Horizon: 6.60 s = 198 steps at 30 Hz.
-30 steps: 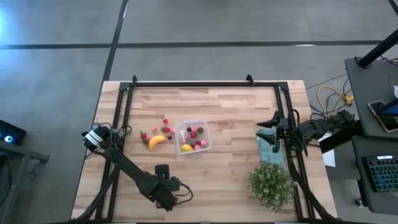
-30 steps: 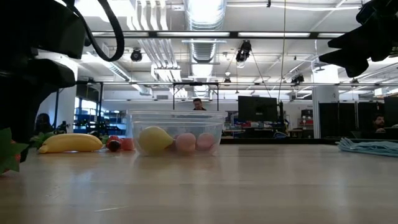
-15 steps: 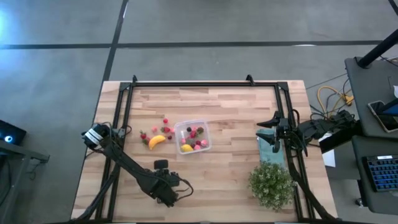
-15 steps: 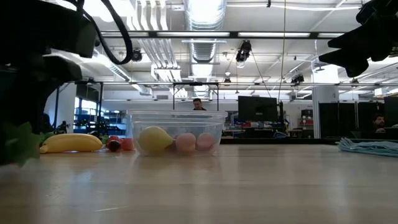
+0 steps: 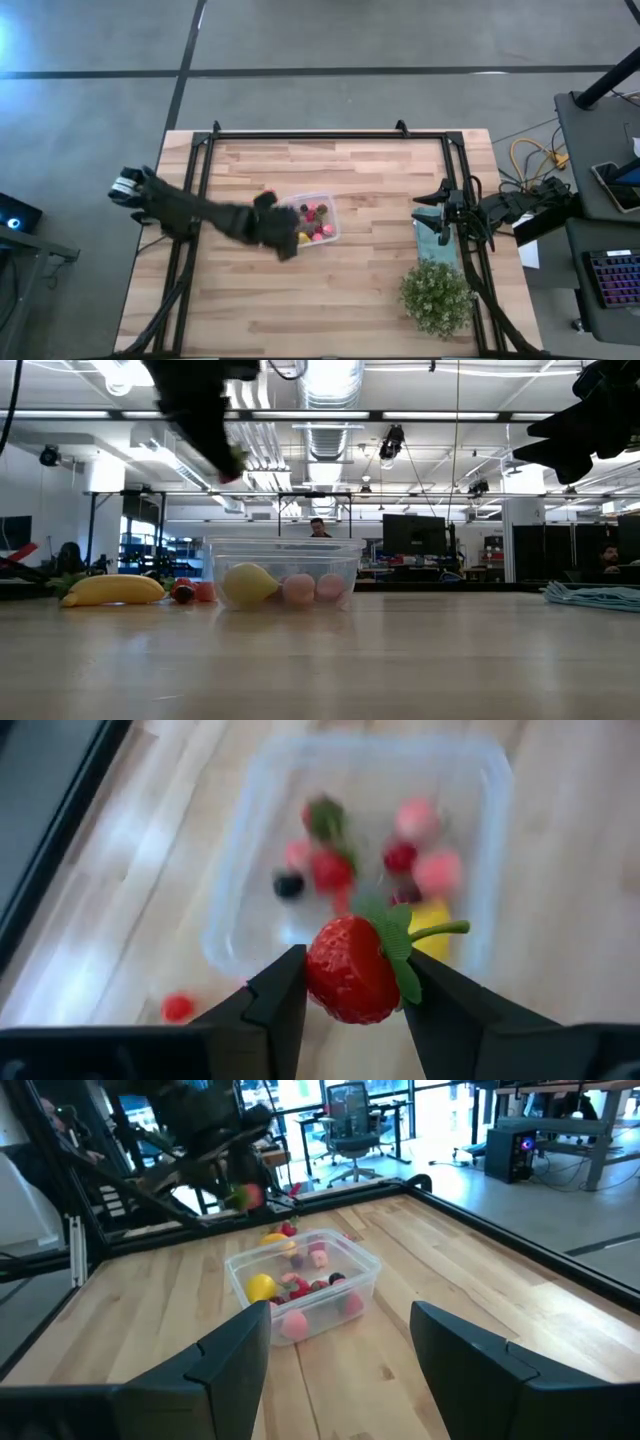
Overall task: Pick and placing Produce into tupperware
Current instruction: Put the strawberry into the transparent bin, then put the red cherry into the transparent bin, then put the peach into the transparent bin
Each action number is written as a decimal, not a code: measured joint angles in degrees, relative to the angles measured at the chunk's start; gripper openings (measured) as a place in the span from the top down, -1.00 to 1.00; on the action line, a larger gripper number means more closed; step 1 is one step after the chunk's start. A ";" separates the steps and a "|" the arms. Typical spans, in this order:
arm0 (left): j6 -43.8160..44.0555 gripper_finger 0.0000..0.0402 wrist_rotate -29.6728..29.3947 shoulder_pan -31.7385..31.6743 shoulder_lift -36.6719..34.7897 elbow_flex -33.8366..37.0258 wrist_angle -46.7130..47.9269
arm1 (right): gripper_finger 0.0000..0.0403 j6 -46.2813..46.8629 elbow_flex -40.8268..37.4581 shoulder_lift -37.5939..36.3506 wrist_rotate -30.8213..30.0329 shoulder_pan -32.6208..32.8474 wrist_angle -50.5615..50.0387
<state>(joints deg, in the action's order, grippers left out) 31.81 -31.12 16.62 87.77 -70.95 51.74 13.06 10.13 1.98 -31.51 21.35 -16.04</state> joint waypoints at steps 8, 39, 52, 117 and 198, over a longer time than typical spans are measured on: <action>-3.89 0.34 16.06 -15.83 1.80 -0.21 -11.07 | -0.16 0.00 0.00 0.00 0.00 0.01 -0.02; 23.31 -0.41 18.70 -20.35 -11.67 9.74 18.04 | -0.16 0.00 0.00 0.00 0.00 0.00 -0.02; 7.23 -0.41 25.20 -42.48 -13.84 22.90 -3.14 | -0.16 0.00 0.00 0.04 0.00 0.01 -0.02; 20.28 0.23 32.10 -46.97 0.96 25.60 -18.81 | -0.16 0.00 0.00 0.05 0.00 0.01 0.00; -13.04 -0.25 42.75 -30.74 -3.43 11.67 -17.42 | -0.16 0.00 0.00 0.00 0.00 0.01 -0.02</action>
<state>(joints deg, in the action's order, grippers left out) 18.77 11.63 -14.12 84.34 -59.28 34.32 13.06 10.13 1.98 -31.51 21.37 -16.05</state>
